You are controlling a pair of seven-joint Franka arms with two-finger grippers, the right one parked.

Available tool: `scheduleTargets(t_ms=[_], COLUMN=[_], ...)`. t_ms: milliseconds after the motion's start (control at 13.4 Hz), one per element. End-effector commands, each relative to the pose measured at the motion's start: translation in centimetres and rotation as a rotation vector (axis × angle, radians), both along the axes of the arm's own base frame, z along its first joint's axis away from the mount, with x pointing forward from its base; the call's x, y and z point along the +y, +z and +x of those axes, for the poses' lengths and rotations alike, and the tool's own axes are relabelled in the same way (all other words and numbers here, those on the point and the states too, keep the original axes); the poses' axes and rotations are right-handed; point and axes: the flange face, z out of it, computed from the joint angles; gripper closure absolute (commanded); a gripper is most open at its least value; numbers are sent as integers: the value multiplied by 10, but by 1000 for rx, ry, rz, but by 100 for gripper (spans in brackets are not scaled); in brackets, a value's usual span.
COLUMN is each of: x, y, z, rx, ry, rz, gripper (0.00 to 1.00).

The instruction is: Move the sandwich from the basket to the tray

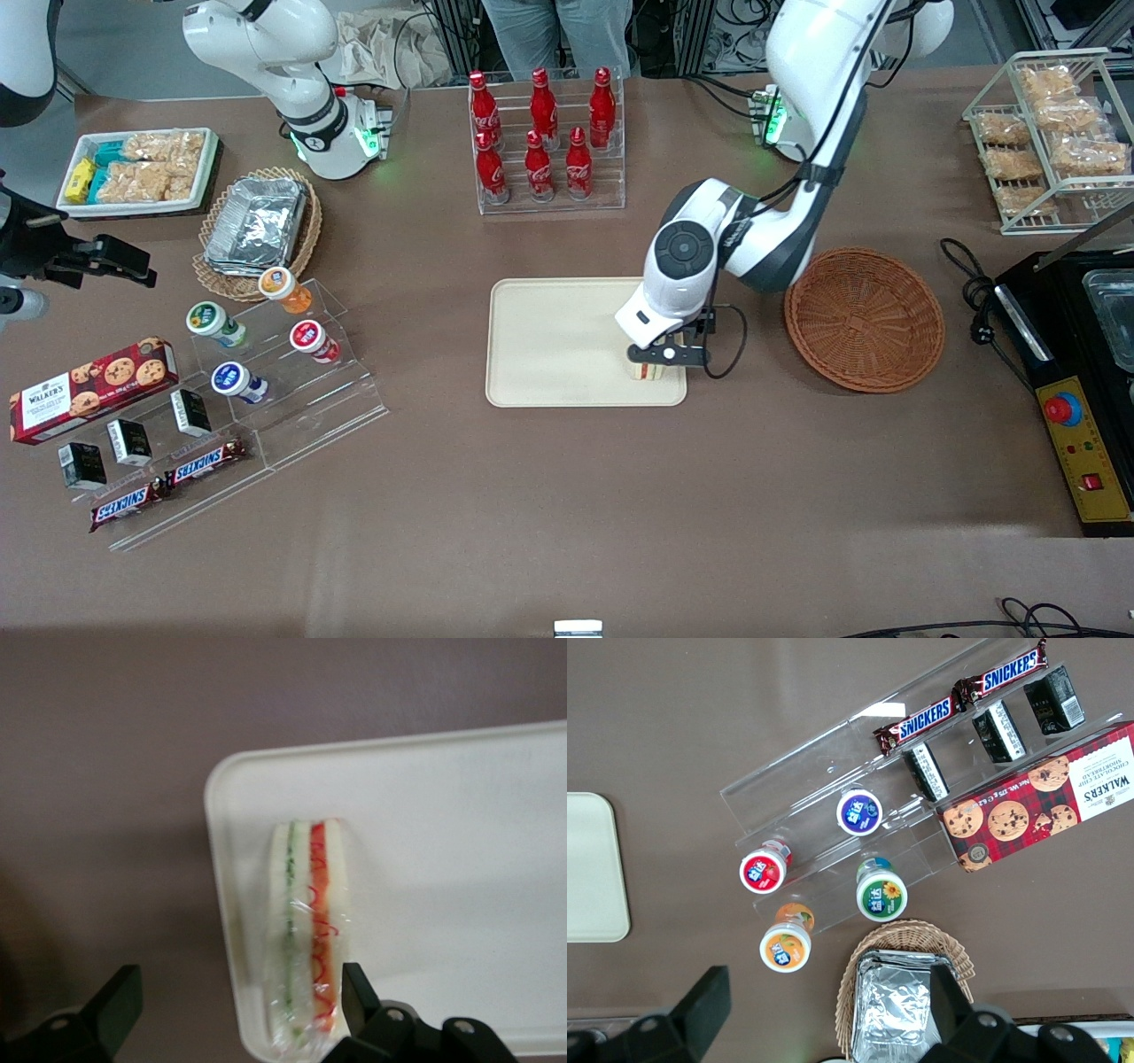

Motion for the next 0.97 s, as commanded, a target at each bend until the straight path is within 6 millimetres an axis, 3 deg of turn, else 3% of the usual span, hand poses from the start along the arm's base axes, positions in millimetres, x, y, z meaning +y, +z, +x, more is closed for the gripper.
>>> scheduleTargets(t_ms=[0,224,522,894], x=[33,79,162,249], y=[63,115,160,209], z=[37,67,89,84], rx=[2,-44,-74,-72], ry=[27,85,109,146], rz=[1,-33,-83,-63], gripper=[0,0,0,0])
